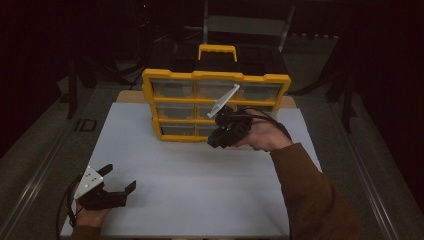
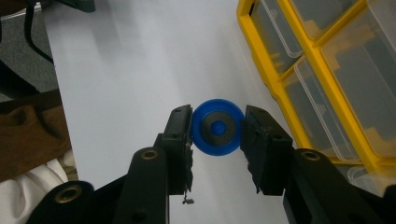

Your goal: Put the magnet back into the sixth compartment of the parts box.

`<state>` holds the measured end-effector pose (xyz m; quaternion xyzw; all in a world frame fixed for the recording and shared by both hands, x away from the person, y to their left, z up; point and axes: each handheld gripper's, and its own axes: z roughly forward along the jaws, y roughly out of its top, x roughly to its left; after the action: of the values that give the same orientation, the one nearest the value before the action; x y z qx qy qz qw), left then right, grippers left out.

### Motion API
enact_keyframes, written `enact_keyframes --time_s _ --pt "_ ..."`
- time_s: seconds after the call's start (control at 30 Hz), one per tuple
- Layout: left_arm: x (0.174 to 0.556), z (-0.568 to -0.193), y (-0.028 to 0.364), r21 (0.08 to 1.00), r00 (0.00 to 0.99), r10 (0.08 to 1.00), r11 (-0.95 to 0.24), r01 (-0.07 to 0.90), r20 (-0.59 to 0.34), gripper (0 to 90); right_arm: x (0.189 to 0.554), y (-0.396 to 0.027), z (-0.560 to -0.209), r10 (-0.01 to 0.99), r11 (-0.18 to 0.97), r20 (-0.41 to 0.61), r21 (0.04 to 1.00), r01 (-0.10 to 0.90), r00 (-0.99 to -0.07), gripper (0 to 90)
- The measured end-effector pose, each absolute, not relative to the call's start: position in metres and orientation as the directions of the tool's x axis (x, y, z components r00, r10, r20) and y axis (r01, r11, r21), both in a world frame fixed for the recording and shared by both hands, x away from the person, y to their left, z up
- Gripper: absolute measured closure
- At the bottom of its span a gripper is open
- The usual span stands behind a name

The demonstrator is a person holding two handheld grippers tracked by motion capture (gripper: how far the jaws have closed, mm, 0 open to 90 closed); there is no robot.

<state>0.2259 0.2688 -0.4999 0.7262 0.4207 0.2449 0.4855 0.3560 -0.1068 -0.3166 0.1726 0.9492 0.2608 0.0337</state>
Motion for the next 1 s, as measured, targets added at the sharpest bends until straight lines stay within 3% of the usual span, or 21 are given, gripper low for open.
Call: enact_keyframes --time_s 1.0 --pt "0.226 -0.5 0.269 0.91 0.527 0.848 -0.178 0.375 -0.051 0.0 0.365 -0.108 -0.299 0.37 0.783 0.023 0.531 0.325 -0.929 62.8"
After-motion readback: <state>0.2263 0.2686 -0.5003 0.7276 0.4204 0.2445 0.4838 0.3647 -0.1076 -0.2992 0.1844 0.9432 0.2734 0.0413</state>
